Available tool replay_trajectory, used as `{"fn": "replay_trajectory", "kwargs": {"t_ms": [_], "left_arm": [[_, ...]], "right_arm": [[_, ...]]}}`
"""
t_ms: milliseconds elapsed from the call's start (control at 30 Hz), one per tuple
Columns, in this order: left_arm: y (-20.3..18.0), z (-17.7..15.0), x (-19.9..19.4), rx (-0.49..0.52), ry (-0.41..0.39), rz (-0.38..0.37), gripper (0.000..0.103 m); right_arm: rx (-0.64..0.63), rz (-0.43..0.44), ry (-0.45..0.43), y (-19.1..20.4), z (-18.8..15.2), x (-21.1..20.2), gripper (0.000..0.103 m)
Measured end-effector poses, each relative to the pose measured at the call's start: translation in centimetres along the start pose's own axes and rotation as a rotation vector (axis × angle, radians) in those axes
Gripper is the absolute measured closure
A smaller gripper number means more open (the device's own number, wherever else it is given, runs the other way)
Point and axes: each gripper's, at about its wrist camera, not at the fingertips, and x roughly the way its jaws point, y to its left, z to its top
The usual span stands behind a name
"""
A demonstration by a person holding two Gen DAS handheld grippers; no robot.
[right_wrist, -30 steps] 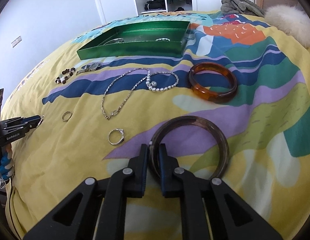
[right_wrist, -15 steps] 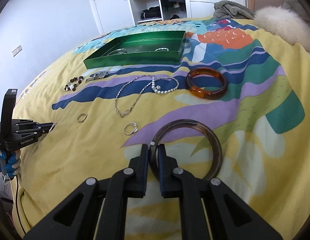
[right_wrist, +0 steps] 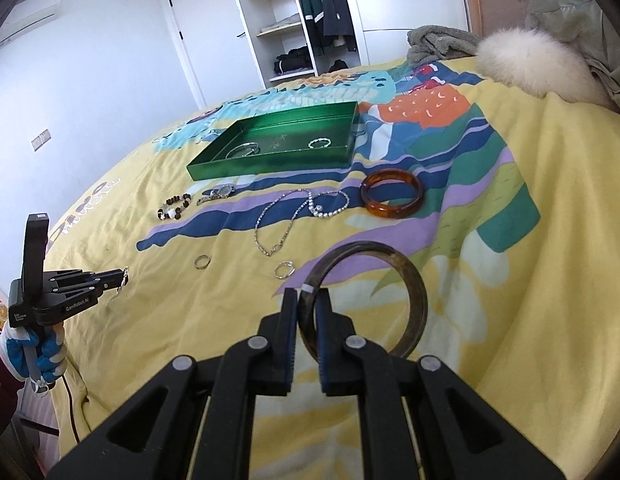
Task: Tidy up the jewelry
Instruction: 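Grasp the second twisted hoop with the left gripper while the right grasps the dark brown bangle, then release the hoop into the green tray with the left gripper while the right releases the bangle there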
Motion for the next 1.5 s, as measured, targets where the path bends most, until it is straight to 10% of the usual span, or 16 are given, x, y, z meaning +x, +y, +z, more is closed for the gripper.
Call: {"fn": "replay_trajectory", "kwargs": {"t_ms": [433, 733, 1100, 1500], "left_arm": [[-0.2, 2.0, -6.5, -0.015, -0.130, -0.009, 0.098], [0.2, 9.8, -6.8, -0.043, -0.206, -0.037, 0.098], [0.5, 21.5, 2.3, -0.072, -0.180, -0.036, 0.098], [-3.1, 25.0, 14.4, -0.008, -0.055, -0.041, 0.099]], "right_arm": [[-0.041, 0.022, -0.089, 2.9, 1.1, -4.5, 0.095], [-0.131, -0.003, -0.153, 5.0, 9.8, -3.2, 0.095], [-0.149, -0.019, -0.160, 5.2, 21.1, 7.8, 0.095], [-0.152, -0.022, 0.008, 2.5, 21.4, 22.2, 0.095]]}}
